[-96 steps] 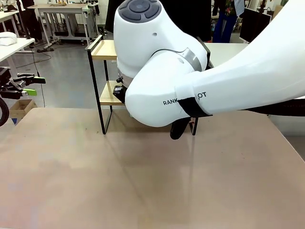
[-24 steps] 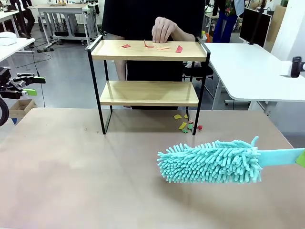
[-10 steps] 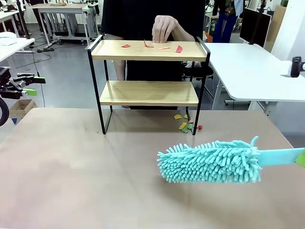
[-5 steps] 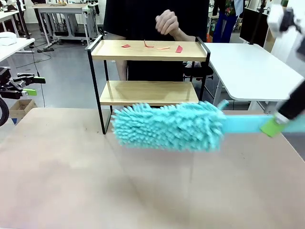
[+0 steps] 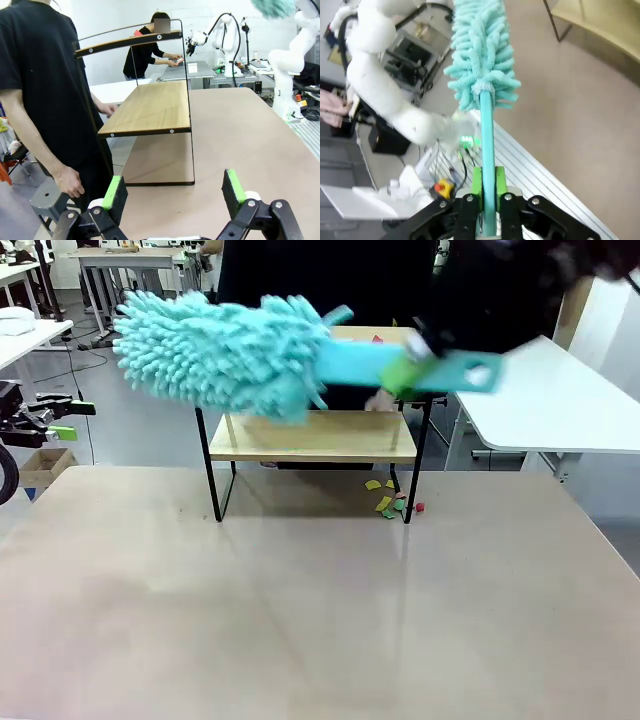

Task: Clean the shelf.
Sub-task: Clean the specific section of the Shelf indicated by the human with the Duster.

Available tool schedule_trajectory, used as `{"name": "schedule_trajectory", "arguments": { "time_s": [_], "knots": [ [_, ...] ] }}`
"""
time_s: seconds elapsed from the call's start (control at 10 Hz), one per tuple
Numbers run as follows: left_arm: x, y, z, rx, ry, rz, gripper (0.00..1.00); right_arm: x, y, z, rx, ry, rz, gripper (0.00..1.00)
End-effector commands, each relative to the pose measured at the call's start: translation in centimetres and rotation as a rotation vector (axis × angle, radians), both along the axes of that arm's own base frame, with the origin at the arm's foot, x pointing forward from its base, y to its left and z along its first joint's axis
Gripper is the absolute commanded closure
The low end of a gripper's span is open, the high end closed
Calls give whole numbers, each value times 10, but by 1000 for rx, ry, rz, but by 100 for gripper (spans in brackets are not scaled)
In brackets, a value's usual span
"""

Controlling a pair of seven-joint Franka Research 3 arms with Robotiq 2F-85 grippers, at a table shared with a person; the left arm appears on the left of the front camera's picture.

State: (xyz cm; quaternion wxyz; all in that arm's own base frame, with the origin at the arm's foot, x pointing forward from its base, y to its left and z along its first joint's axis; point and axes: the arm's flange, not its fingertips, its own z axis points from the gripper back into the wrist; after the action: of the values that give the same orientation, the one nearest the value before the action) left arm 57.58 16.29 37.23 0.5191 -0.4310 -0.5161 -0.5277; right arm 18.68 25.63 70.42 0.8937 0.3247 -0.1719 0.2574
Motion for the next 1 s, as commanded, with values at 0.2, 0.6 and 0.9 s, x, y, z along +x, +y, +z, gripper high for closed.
{"name": "schedule_trajectory", "arguments": {
  "time_s": [0.2, 0.6, 0.9],
  "knots": [
    [-3, 0, 2, 8, -9, -9, 0, 29, 82, 23, 62, -62, -268, 86],
    [-3, 0, 2, 8, -9, -9, 0, 34, 92, 20, 78, -84, -283, 86],
    [-3, 0, 2, 8, -9, -9, 0, 34, 92, 20, 78, -84, -283, 86]
  ]
}}
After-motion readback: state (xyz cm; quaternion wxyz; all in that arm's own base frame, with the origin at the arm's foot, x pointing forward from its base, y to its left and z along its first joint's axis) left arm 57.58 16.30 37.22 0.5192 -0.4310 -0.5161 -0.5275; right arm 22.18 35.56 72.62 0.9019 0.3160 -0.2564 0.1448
